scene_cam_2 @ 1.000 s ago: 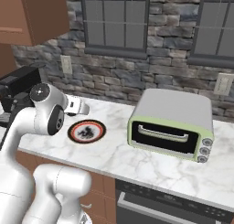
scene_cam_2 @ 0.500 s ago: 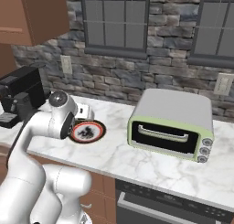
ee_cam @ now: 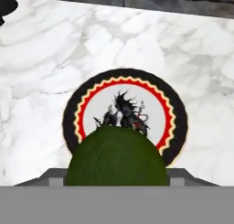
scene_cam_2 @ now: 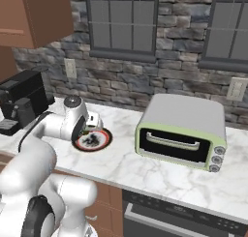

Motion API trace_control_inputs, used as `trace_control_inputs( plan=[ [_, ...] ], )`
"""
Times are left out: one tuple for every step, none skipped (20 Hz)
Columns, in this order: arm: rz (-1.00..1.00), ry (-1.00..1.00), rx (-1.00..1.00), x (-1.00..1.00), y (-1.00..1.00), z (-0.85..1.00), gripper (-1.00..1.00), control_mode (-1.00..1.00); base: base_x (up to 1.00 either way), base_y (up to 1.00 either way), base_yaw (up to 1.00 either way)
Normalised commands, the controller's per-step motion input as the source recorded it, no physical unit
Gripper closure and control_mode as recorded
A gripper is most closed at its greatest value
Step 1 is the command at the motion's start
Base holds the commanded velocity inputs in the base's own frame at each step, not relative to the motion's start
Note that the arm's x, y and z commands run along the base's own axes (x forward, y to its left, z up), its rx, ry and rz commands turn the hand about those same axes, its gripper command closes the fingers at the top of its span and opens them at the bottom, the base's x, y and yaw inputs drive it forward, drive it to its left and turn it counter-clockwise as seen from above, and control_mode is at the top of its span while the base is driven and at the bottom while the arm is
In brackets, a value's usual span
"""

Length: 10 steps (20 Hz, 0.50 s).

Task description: Pick lime from the fridge and place it on the plate on the counter.

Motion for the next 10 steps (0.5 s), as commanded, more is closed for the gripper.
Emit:
trace_control_inputs(
  plan=[
    [0.0, 0.15, 0.0, 0.42, 0.0, -0.41, 1.0, -1.0, 0.0, 0.0, 0.0],
    [0.0, 0.14, 0.0, 0.42, 0.0, -0.44, 1.0, -1.0, 0.0, 0.0, 0.0],
    [0.0, 0.13, 0.0, 0.41, 0.0, -0.44, 1.0, -1.0, 0.0, 0.0, 0.0],
    [0.0, 0.14, 0.0, 0.43, 0.0, -0.44, 1.0, -1.0, 0.0, 0.0, 0.0],
    [0.0, 0.12, 0.0, 0.44, 0.0, -0.44, 1.0, -1.0, 0.0, 0.0, 0.0],
    [0.0, 0.13, 0.0, 0.45, 0.0, -0.43, 1.0, -1.0, 0.0, 0.0, 0.0],
    [0.0, 0.12, 0.0, 0.46, 0.0, -0.44, 1.0, -1.0, 0.0, 0.0, 0.0],
    [0.01, 0.12, 0.0, 0.45, 0.0, -0.46, 1.0, -1.0, 0.0, 0.0, 0.0],
    [0.01, 0.1, 0.0, 0.45, 0.0, -0.49, 1.0, -1.0, 0.0, 0.0, 0.0],
    [0.01, 0.09, 0.0, 0.44, 0.0, -0.47, 1.0, -1.0, 0.0, 0.0, 0.0]
  ],
)
